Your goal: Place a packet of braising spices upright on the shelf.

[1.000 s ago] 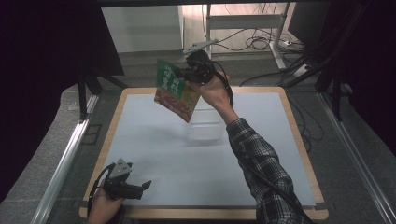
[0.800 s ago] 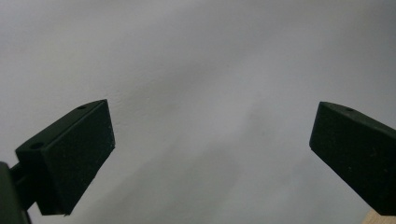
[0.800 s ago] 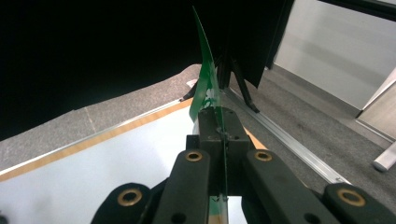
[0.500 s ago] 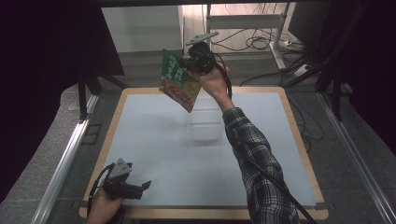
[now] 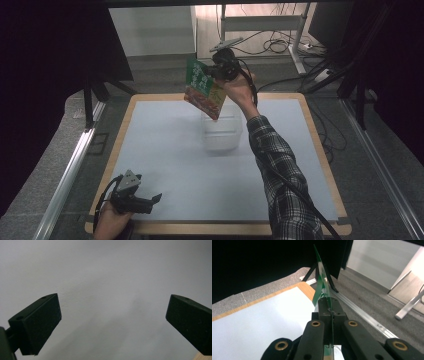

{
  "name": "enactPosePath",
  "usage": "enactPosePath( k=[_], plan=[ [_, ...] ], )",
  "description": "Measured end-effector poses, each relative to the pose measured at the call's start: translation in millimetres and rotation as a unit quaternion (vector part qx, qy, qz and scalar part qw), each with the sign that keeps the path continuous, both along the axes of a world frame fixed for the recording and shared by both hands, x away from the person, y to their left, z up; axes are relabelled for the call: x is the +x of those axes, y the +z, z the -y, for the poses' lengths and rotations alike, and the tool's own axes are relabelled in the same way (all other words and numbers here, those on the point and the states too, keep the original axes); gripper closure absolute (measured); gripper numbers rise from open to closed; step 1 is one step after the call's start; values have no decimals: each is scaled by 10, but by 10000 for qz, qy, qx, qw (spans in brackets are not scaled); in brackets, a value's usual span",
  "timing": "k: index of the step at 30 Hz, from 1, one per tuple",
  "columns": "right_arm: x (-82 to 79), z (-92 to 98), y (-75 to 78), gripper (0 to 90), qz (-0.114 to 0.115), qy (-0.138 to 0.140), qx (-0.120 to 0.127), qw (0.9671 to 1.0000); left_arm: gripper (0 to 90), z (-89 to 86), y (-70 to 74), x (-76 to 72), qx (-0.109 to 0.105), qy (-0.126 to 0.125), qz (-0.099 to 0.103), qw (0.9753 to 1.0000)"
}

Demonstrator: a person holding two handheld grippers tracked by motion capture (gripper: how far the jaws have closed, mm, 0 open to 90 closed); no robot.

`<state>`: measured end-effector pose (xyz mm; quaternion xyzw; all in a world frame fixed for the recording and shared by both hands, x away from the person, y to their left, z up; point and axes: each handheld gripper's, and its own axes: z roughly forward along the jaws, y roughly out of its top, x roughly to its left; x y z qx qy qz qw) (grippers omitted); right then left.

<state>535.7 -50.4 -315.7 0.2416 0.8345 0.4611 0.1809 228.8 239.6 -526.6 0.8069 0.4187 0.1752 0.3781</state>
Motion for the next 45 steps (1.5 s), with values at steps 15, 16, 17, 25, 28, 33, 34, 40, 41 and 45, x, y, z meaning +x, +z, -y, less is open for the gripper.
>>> enactPosePath(
  k=[15, 16, 17, 25, 28, 33, 34, 40, 41, 45],
  plan=[
    [-75, 415, -11, 891, -332, -117, -213, 9992, 0, -56, 9, -6, -255, 158, 23, 9995],
    [-73, 435, -9, 892, -355, -124, -227, 9990, 0, -55, 9, -7, -256, 166, 26, 9995],
    [-72, 451, -7, 892, -371, -147, -258, 9989, 0, -55, 9, -7, -248, 169, 32, 9995],
    [-38, 495, -80, 891, -511, -181, -425, 9976, 0, -61, 11, -17, -286, 212, 72, 9993],
    [-27, 483, -90, 891, -543, -181, -409, 9975, 0, -57, 12, -17, -264, 195, 73, 9994],
    [4, 468, -91, 891, -571, -210, -444, 9972, 0, -50, 12, -19, -241, 183, 72, 9995],
    [11, 468, -94, 891, -579, -215, -437, 9971, 0, -49, 11, -18, -237, 180, 71, 9995],
    [29, 462, -119, 892, -573, -211, -427, 9972, 0, -42, 10, -18, -203, 156, 69, 9996],
    [27, 451, -119, 892, -575, -227, -454, 9971, 0, -42, 11, -18, -197, 152, 68, 9997],
    [41, 406, -129, 891, -648, -212, -490, 9965, 0, -36, 10, -17, -182, 136, 62, 9997]
  ],
)
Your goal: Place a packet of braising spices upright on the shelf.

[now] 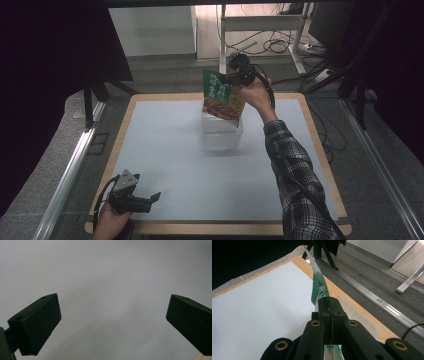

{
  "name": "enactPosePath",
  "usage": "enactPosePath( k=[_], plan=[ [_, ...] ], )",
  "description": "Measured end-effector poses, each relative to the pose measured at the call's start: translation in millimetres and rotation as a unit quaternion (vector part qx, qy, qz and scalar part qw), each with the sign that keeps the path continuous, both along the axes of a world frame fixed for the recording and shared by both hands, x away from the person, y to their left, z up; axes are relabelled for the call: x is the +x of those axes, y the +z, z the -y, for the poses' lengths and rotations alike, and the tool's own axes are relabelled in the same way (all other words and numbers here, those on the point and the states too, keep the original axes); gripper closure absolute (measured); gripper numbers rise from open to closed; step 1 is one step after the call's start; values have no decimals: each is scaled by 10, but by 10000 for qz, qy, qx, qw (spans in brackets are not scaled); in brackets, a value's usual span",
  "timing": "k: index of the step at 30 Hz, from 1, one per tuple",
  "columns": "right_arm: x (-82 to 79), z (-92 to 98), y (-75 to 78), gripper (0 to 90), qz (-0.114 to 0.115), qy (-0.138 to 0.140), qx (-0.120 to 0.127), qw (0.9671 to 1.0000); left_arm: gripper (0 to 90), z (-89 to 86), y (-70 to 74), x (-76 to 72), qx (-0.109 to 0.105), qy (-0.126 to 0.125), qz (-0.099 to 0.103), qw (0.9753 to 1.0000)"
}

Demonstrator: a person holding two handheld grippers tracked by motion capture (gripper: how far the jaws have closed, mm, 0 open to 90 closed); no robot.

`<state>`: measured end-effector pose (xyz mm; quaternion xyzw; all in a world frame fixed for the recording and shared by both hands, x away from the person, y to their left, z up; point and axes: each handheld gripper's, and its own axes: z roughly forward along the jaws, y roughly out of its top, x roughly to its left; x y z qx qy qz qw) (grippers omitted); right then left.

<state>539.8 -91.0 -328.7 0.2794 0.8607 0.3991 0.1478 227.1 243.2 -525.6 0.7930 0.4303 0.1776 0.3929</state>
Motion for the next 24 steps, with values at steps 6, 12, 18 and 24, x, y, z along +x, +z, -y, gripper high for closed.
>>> enactPosePath(
  k=[6, 12, 18, 24],
  plan=[
    [47, -123, -111, 890, 33, -38, -191, 9998, 0, 0, 0, -2, 1, -10, 5, 10000],
    [97, -157, -122, 848, -46, -112, -40, 9999, 0, -8, -1, -1, -24, -20, 1, 10000],
    [67, -122, -98, 692, 30, -89, -2, 10000, 0, -3, 0, 1, -10, -18, -2, 10000],
    [38, -70, -84, 572, 43, -17, -2, 10000, 0, 0, -1, 3, -3, -14, -14, 10000]
  ],
)
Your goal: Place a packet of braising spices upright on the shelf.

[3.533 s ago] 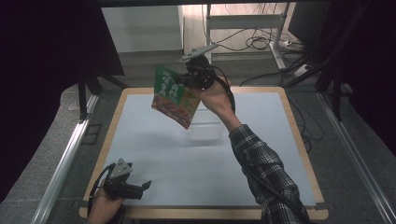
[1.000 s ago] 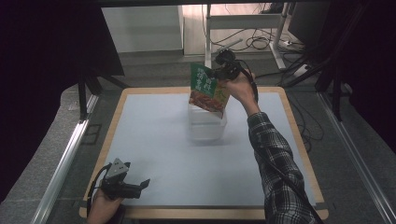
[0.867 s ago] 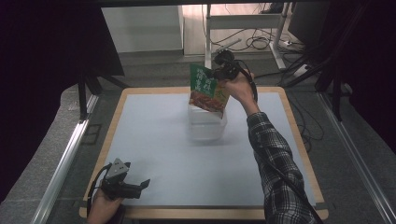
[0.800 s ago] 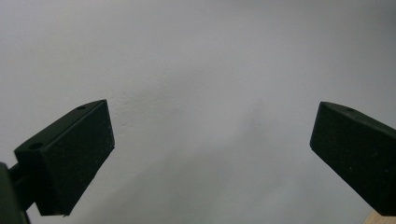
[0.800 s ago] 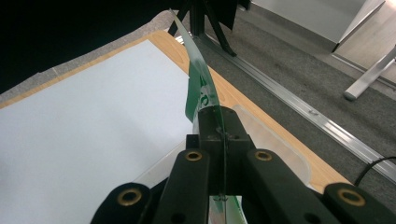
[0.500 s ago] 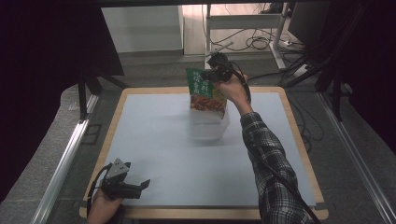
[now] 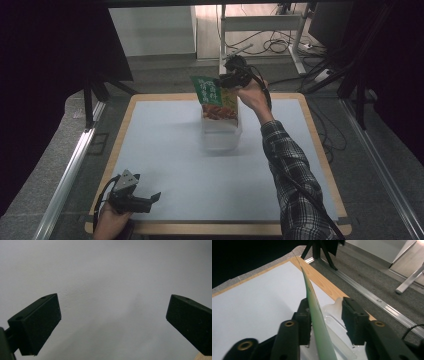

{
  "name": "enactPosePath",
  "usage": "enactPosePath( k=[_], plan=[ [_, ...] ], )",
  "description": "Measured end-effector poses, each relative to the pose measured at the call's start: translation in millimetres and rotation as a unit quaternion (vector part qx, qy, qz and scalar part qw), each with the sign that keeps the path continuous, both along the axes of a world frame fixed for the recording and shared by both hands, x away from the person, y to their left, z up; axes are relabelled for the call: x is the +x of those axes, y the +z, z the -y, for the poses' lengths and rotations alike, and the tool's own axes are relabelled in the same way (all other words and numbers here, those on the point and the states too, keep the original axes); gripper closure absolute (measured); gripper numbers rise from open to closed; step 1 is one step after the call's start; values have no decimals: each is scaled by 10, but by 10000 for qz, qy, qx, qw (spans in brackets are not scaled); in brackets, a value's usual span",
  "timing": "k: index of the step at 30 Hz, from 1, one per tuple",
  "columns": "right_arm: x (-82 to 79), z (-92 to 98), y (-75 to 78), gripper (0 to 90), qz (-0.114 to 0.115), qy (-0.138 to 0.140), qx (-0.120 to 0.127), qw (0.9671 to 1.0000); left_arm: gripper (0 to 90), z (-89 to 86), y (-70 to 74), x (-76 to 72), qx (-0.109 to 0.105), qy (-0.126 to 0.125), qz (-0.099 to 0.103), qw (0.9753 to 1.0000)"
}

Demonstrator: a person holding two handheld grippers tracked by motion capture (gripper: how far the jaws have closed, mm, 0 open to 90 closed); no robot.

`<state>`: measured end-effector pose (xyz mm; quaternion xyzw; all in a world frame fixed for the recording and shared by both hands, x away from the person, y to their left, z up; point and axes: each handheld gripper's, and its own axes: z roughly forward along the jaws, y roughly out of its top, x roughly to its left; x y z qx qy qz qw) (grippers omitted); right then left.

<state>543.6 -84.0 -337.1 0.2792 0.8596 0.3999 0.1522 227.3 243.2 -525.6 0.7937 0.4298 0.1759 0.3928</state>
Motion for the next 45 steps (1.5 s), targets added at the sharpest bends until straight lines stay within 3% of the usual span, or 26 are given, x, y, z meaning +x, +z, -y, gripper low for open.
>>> enactPosePath(
  k=[24, 30, 37, 45],
  plan=[
    [-212, 67, 73, 191, 89, 185, 169, 9996, 0, 0, 0, 0, -1, -2, 1, 10000],
    [-270, 119, 68, 92, 66, 266, 311, 9991, 0, 1, -1, 0, -1, -5, -1, 10000],
    [-367, 203, 69, 43, 180, 211, 433, 9987, 0, 4, -1, 0, 11, -6, 2, 10000],
    [-480, 322, 42, 21, 153, 180, 506, 9984, 0, 6, 0, 1, 31, -12, -3, 10000]
  ],
)
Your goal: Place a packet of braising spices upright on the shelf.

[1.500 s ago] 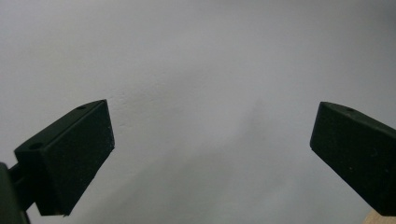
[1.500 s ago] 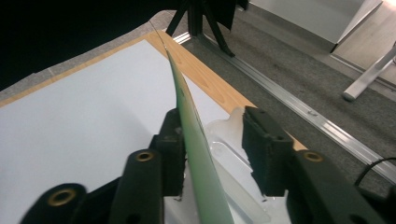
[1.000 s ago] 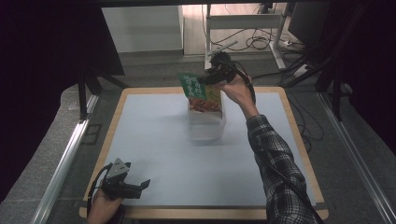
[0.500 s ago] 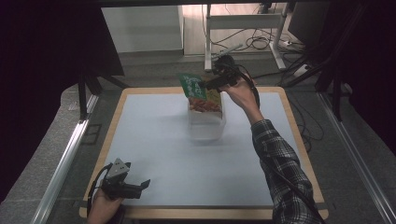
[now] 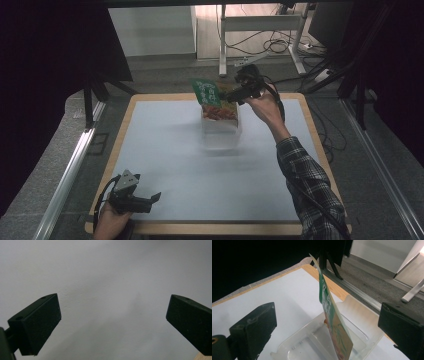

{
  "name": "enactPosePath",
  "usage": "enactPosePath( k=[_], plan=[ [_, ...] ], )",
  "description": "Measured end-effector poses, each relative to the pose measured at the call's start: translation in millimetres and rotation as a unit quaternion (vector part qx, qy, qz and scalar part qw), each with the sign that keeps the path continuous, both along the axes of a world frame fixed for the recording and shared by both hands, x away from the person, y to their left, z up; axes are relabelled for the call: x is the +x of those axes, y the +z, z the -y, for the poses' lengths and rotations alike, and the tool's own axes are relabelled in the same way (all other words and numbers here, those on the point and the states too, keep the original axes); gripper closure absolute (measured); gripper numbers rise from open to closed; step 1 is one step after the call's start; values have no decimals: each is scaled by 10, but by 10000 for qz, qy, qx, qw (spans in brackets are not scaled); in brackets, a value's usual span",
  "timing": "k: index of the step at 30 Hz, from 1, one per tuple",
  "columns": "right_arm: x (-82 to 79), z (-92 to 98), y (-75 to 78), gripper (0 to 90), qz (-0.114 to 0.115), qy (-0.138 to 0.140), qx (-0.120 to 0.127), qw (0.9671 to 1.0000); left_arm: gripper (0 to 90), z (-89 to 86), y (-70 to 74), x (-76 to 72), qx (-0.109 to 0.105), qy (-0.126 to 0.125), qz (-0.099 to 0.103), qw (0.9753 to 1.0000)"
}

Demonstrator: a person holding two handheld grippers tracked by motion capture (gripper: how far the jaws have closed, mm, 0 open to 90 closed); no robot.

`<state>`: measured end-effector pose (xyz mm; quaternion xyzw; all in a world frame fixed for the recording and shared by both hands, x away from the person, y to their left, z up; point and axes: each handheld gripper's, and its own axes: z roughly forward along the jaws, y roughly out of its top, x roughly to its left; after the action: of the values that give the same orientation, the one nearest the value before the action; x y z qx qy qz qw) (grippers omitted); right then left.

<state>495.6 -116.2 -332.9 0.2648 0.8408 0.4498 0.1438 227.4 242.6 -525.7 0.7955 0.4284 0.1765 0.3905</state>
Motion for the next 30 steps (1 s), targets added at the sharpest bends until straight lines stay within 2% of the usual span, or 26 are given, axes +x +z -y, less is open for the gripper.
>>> enactPosePath(
  k=[13, 22, 30],
  plan=[
    [-178, 180, -88, 5, 6, 30, -8, 10000, 0, 1, 1, 0, 20, -4, -4, 10000],
    [-343, 348, -112, 0, 18, 4, 204, 9998, 0, 0, 1, 0, 7, 6, -5, 10000],
    [-499, 504, -122, 0, 28, -79, 239, 9997, 0, 0, 0, 0, -17, 12, -9, 10000]
  ],
)
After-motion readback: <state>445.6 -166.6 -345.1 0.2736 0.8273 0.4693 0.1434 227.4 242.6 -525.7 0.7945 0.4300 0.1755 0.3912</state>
